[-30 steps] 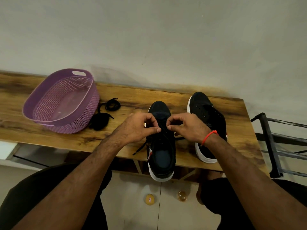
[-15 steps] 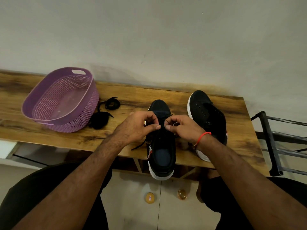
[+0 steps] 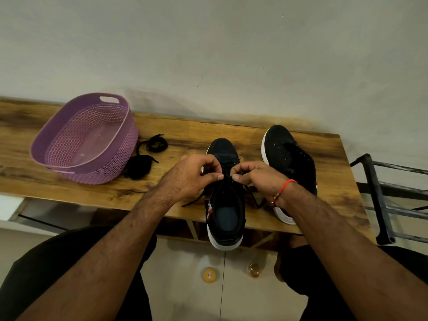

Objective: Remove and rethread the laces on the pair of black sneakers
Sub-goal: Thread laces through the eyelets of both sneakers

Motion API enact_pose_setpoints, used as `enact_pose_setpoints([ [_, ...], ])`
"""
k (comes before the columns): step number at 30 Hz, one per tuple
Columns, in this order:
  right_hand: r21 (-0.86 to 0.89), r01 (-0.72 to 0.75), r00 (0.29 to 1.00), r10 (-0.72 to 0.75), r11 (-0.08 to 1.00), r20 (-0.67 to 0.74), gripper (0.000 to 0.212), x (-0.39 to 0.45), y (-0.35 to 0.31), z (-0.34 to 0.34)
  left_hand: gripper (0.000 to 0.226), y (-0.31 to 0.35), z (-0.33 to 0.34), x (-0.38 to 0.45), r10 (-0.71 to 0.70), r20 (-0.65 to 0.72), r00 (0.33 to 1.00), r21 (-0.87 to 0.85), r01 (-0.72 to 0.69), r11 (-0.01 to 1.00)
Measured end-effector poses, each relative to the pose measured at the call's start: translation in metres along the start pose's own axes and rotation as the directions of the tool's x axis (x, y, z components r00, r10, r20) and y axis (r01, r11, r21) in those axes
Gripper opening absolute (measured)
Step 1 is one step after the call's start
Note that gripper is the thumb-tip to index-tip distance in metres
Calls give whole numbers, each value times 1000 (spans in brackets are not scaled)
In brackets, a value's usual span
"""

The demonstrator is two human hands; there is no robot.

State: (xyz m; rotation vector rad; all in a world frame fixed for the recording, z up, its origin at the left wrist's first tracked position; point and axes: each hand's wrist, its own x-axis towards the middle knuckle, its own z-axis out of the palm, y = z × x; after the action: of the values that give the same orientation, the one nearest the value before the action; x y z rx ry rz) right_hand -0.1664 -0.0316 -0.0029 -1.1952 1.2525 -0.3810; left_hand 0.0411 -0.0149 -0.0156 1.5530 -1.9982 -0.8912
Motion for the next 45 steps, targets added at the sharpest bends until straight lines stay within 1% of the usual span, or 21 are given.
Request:
enact_pose_setpoints([
  [4, -35, 10, 999, -12, 999, -50, 19, -1, -2, 1, 6, -2, 0, 1, 13, -11, 1000, 12, -13, 1000],
  [9, 21, -5, 999, 5, 1000, -44, 19, -1, -3, -1, 6, -3, 0, 1, 16, -14, 1000, 24, -16, 1000],
  [13, -86, 16, 997, -22, 996, -75, 18, 0, -3, 1, 6, -3, 0, 1, 20, -18, 1000, 15, -19, 1000],
  [18, -164, 35, 993, -52, 986, -103, 13, -2, -6, 3, 6, -3, 1, 0, 15, -21, 1000, 5, -14, 1000],
  [20, -124, 31, 995, -43, 992, -92, 14, -3, -5, 4, 6, -2, 1, 0, 11, -19, 1000, -1, -11, 1000],
  [23, 48, -15, 998, 18, 999, -61, 19, -4, -4, 5, 7, -2, 1, 0, 9, -20, 1000, 7, -9, 1000],
  [25, 100, -43, 997, 49, 994, -61, 18, -5, -5, 6, 7, -2, 1, 0, 3, -23, 1000, 9, -2, 1000],
  [29, 75, -47, 996, 53, 996, -73, 16, -5, -6, 6, 6, -1, 2, 0, 7, -21, 1000, 18, -7, 1000],
  [34, 58, -29, 999, 30, 998, -20, 17, -3, -4, 3, 8, 1, 1, 0, -6, -16, 1000, 32, 7, 999],
  [38, 65, -17, 999, 20, 998, -46, 10, 0, 0, 2, 7, 9, -2, -2, -18, -19, 1000, 56, 19, 998],
  [40, 85, -27, 998, 31, 996, -46, 10, 1, 2, 2, 6, 13, -7, -3, -15, 4, 1000, 59, 15, 998],
  [42, 81, -27, 999, 30, 996, -33, 9, 2, 3, 0, 7, 16, -8, -4, -38, 42, 998, 71, 35, 997],
  [45, 30, 4, 1000, -3, 1000, -28, 7, 3, 5, -3, 11, 18, -4, -5, -82, 29, 996, 69, 80, 994],
])
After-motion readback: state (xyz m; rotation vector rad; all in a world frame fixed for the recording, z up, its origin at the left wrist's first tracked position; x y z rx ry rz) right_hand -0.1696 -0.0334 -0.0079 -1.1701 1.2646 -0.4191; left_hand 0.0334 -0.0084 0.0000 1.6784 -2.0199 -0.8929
